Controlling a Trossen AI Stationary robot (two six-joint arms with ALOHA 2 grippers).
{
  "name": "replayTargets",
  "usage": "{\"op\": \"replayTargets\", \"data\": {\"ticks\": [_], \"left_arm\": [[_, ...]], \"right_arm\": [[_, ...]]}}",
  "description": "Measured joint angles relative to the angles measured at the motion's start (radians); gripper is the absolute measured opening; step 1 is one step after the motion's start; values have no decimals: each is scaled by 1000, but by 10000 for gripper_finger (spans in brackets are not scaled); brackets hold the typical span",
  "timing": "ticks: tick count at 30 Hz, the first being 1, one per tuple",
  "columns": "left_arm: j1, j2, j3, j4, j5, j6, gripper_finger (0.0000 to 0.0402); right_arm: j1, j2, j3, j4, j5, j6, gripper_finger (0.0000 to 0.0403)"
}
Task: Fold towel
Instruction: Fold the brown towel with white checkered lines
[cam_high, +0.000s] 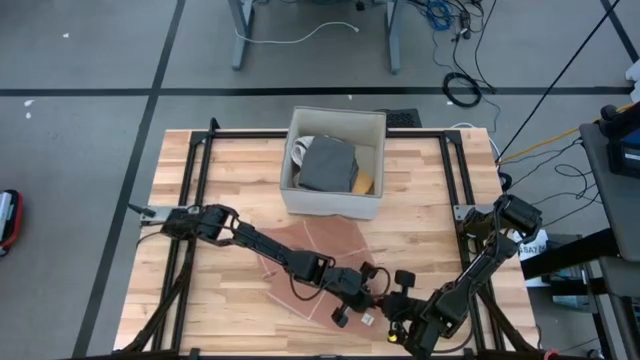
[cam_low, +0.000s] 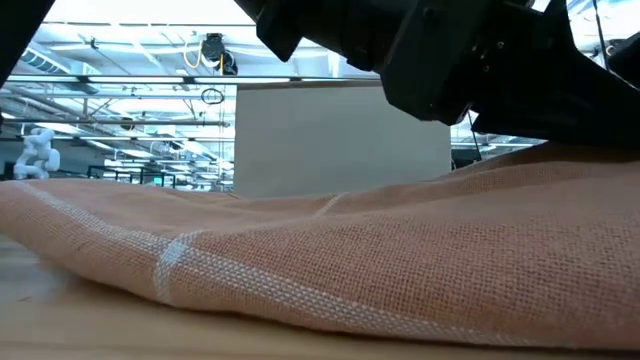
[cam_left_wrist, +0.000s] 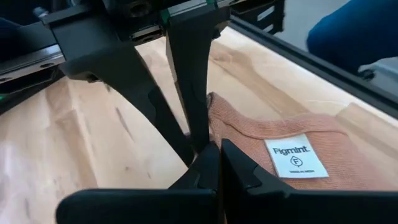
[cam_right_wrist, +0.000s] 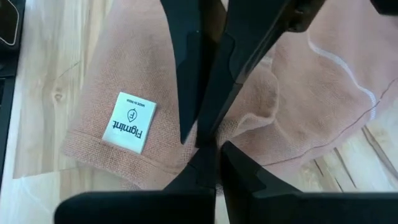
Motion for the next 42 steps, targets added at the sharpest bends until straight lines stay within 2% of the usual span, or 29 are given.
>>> {"op": "replayTargets", "data": {"ticks": [5,23,36,42], "left_arm": [[-11,0,0,0,-38,52,10],[-21,-2,0,-11,-195,85,16],[-52,-2,0,0,-187,104,17],[-61,-2,0,5,-189,104,49]], "right_arm": [[6,0,0,-4,4,11,0],[43,-42,1,-26,-3,59,0],[43,-42,1,-57,2,72,0],[42,-41,1,-72,5,86,0]]}}
